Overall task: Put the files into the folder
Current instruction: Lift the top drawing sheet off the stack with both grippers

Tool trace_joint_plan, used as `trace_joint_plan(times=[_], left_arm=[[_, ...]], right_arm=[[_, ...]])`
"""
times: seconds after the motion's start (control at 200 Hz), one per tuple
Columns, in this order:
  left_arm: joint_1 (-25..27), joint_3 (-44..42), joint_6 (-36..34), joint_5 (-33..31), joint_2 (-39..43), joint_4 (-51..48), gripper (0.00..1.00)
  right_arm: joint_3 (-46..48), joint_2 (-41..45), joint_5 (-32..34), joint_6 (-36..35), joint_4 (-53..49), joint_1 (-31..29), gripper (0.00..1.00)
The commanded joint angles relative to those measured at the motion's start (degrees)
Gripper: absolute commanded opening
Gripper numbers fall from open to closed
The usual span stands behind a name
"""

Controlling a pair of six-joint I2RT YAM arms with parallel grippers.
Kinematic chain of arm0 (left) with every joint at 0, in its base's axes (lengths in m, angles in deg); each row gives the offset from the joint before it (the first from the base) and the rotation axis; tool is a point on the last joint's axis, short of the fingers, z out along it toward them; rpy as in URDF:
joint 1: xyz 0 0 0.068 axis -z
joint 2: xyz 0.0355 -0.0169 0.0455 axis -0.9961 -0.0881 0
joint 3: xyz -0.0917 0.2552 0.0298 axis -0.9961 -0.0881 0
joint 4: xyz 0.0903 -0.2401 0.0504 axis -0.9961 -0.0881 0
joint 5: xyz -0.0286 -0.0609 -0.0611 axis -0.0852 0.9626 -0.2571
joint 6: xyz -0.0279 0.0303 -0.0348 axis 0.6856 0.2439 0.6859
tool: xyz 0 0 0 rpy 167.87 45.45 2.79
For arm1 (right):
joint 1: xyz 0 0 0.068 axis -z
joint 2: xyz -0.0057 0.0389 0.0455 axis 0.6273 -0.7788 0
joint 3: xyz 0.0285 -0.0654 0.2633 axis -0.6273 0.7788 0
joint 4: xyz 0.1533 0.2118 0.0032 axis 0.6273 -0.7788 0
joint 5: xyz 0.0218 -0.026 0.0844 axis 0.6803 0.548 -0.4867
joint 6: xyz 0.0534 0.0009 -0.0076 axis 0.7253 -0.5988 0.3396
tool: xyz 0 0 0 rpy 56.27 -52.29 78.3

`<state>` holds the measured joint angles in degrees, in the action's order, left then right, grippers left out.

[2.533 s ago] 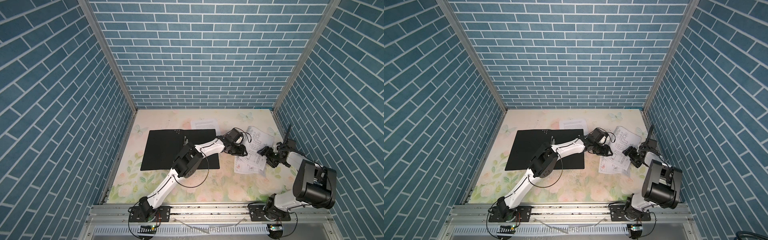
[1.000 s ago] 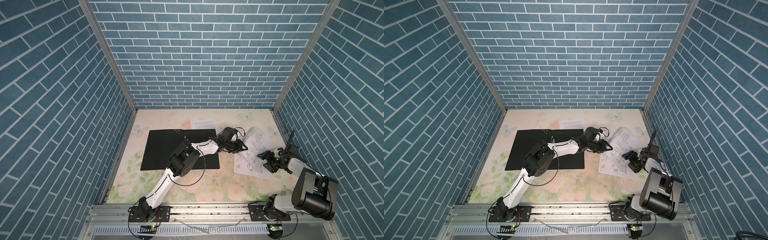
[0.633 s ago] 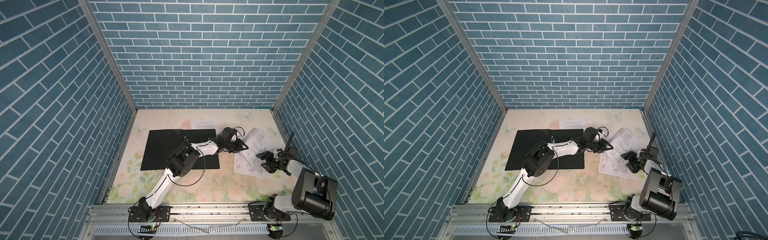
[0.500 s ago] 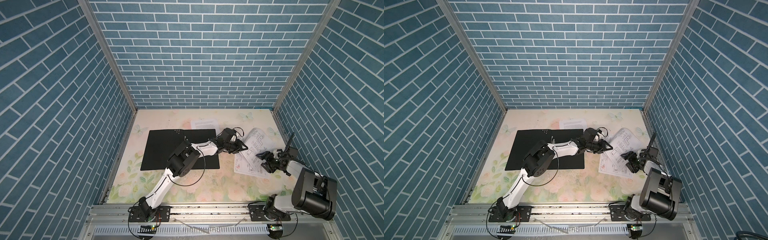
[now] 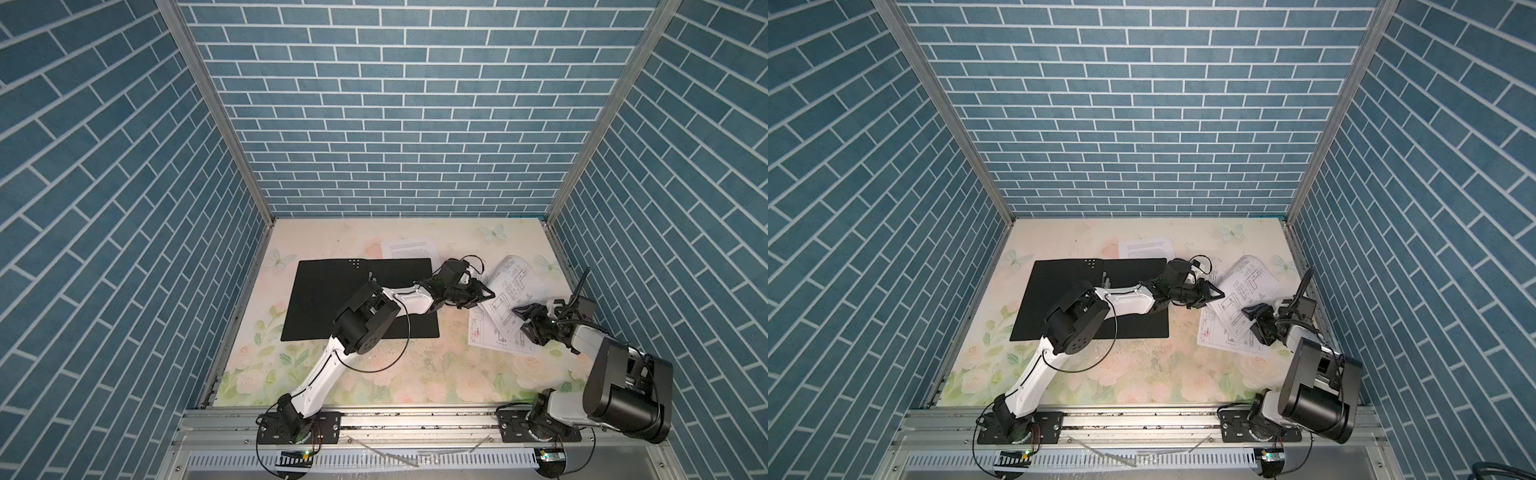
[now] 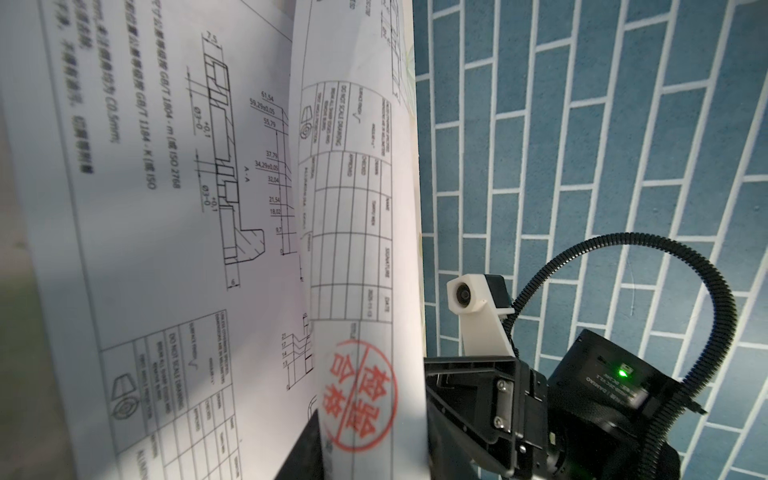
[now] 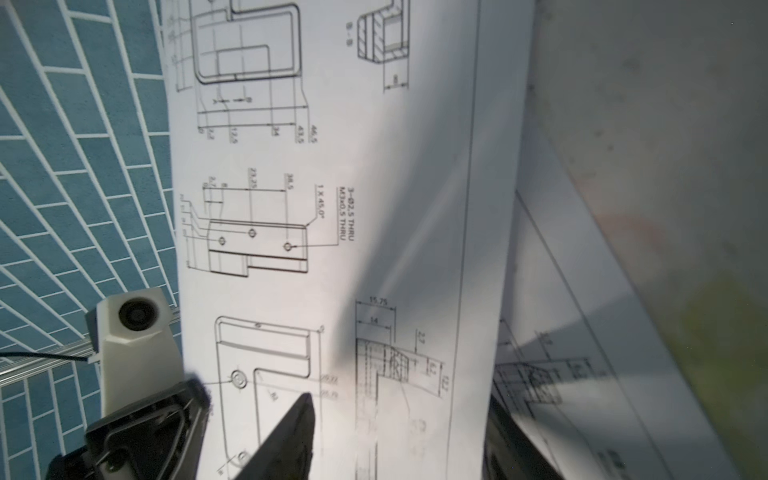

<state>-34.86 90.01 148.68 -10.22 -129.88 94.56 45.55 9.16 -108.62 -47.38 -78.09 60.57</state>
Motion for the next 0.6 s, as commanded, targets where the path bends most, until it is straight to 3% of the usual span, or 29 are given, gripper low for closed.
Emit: trace_joint_plan(times=[0.0,0.325,0.595], left_arm=[[-0.51,-1.61,0.08,-0.81,2.7,1.33,0.38],[-0.92,-4.06,-0.53,-1.52,4.57,1.68,0.38],[-0.87,-5.35,-1.06,-1.78,5.41,1.66,0.38]], right_arm=[[0.88,2.87,-1.37,2.28,0.7,0.25,0.59],[0.64,5.51,-2.45,4.21,0.93,0.41,0.51],[0.79,6.69,-2.9,5.17,2.62,0.35,0.38]])
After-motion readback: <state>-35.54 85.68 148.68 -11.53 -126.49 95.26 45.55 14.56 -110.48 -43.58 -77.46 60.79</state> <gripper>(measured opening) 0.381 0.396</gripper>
